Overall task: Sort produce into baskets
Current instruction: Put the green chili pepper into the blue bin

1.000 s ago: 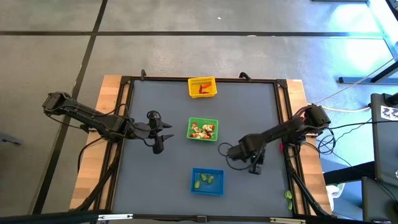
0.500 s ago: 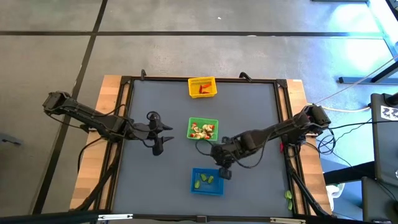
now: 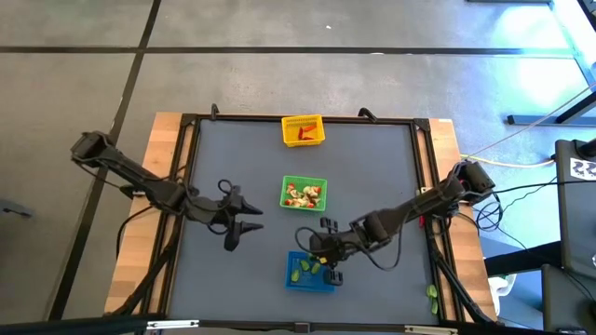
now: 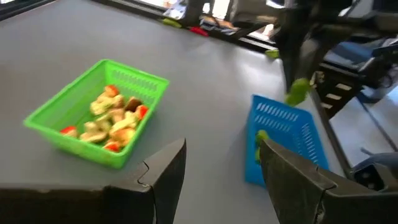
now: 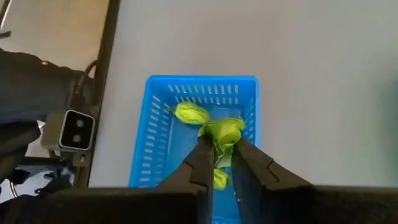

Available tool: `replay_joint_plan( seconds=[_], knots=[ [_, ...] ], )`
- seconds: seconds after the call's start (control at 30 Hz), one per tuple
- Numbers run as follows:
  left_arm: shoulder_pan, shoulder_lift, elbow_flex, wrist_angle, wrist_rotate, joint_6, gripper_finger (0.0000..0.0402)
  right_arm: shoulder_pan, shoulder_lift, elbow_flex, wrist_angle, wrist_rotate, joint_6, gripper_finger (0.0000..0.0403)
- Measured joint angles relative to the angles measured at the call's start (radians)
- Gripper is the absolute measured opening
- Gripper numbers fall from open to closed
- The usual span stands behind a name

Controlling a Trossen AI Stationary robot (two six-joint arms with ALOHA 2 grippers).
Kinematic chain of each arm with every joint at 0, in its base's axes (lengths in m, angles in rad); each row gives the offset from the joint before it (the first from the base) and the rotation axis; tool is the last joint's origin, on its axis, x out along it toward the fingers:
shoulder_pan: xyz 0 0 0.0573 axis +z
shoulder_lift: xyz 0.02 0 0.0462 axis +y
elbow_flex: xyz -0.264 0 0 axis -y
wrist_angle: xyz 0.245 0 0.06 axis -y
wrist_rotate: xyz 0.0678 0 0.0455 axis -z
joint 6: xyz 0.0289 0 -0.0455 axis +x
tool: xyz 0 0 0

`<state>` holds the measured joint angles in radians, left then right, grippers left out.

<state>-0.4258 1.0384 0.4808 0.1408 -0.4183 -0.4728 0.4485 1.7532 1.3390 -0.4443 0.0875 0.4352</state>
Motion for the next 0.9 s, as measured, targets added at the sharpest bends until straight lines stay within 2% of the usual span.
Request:
replay_joint_plan(
  seconds=[0.3,0.5,0.67,0.77,0.9],
  knots=[
    [-0.044,0.094,0.000,0.109,0.000,0.000,0.0200,0.006,0.002,0.000,0.052,0.037,0.002,0.0037],
    [-0.058,0.146,0.000,0.117,-0.001,0.000,0.0200,0.018,0.066,0.000,0.099,0.015,0.011,0.0037],
    [-0.060,0.156,0.000,0.120,-0.001,0.012,0.0200,0.023,0.140,-0.001,0.083,-0.006,0.084,0.0039],
    [-0.060,0.156,0.000,0.122,-0.001,0.014,0.0200,0.008,0.155,-0.001,0.066,-0.049,0.141,0.0054],
    [-0.060,0.156,0.000,0.129,-0.001,0.004,0.0200,0.001,0.156,-0.001,0.042,-0.074,0.186,0.0110]
  ],
)
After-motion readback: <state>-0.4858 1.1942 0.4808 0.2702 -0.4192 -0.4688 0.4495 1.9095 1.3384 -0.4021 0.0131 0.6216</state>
